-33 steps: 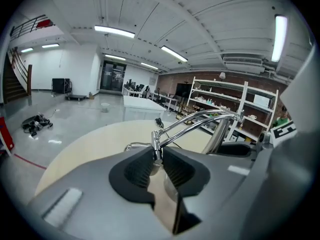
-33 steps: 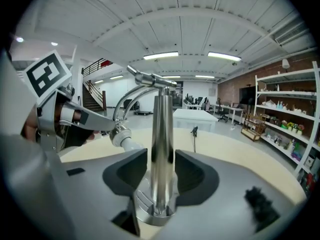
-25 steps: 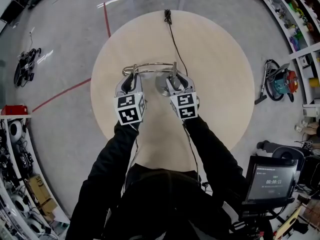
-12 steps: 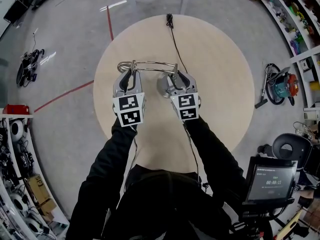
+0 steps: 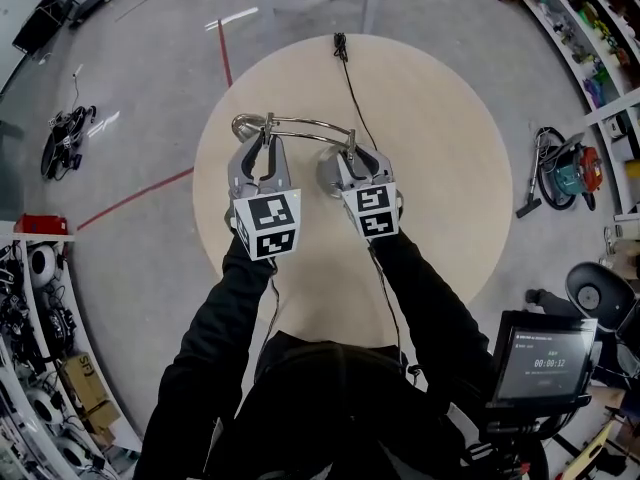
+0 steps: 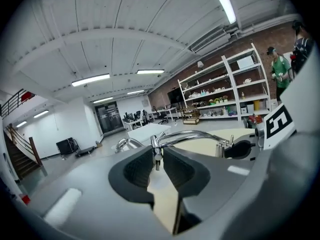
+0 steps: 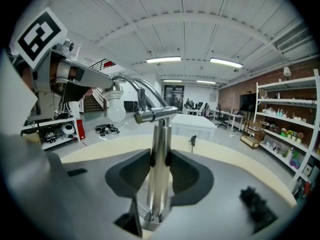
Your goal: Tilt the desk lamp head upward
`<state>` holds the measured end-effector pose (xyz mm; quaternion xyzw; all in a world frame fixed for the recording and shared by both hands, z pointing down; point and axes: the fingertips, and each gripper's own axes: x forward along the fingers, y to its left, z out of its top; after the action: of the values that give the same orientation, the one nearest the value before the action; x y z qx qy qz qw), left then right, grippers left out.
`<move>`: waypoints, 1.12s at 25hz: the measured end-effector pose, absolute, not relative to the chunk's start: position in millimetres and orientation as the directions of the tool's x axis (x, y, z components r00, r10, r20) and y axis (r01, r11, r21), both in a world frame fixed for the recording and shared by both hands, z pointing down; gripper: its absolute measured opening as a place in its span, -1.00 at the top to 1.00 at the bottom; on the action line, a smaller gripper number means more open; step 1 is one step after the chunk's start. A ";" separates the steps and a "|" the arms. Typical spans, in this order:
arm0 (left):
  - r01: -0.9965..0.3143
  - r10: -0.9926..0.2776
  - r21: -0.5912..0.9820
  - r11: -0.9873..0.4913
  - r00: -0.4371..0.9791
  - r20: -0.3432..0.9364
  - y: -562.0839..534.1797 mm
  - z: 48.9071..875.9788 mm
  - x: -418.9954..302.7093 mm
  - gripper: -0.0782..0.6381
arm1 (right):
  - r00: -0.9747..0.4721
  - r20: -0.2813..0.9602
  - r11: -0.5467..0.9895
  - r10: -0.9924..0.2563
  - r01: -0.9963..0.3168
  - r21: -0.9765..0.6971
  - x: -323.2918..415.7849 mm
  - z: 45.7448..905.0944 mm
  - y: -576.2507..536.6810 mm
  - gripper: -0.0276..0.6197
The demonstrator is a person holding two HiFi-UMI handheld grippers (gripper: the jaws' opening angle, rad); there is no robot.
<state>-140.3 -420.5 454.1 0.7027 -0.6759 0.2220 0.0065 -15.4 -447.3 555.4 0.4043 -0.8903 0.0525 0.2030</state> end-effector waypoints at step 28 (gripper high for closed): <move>-0.560 -0.988 -0.814 -0.151 0.073 0.133 -416.3 353.7 -26.4 0.60 | -0.615 0.370 0.686 -0.697 -0.722 0.093 -22.7 551.7 -444.4 0.53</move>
<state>-26.4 -416.3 353.7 0.6686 -0.5791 0.3582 -0.2988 -22.7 -444.4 551.7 0.3949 -0.8980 0.0326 0.1914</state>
